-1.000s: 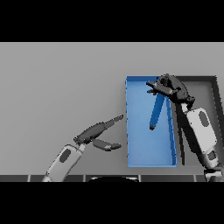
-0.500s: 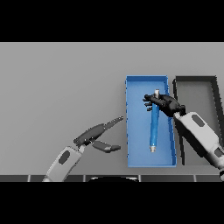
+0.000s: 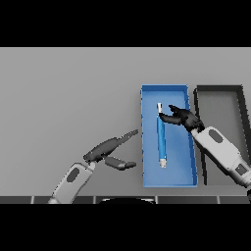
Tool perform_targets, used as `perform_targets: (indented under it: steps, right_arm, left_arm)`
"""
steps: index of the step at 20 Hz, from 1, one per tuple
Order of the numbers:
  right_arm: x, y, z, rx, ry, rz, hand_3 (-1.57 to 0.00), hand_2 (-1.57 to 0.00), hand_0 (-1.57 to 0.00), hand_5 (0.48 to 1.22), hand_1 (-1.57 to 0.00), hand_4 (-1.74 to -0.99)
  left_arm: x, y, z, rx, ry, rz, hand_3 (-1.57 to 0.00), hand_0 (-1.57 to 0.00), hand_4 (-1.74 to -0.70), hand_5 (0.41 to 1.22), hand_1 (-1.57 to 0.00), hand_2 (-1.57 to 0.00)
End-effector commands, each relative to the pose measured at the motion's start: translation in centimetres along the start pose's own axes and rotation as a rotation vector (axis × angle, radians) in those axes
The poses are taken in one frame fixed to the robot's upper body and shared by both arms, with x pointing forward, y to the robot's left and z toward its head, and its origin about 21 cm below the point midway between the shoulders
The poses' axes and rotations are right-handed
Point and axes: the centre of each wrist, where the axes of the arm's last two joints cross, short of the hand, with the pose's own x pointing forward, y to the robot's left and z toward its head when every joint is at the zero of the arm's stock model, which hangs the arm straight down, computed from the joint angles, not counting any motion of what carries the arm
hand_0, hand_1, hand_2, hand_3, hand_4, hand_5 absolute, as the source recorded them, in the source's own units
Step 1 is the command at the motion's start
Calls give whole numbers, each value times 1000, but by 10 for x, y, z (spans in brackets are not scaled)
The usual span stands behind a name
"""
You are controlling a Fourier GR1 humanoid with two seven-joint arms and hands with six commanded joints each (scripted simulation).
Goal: Pick up the blue pipe and place it into the blue bin.
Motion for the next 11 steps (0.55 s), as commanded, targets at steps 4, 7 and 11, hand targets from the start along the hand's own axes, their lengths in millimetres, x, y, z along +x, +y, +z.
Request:
perform_targets:
  steps: [4,7,11]
  right_arm:
    - [1,-3,3,18,-35,-16,-12,-15,-18,689,-16,-1123]
    - [-1,-7,2,11,-29,-8,-6,-7,-9,672,-8,-1129]
    - [0,-8,3,33,-42,-10,-6,-7,-9,677,-8,-1129]
  left_arm:
    - [0,-1,-2,0,-1,10,1,1,-916,464,1,1]
    - [-3,1,-5,-1,11,13,1,1,-920,464,1,1]
    - [-1,-5,-16,-4,1,16,1,1,-920,468,1,1]
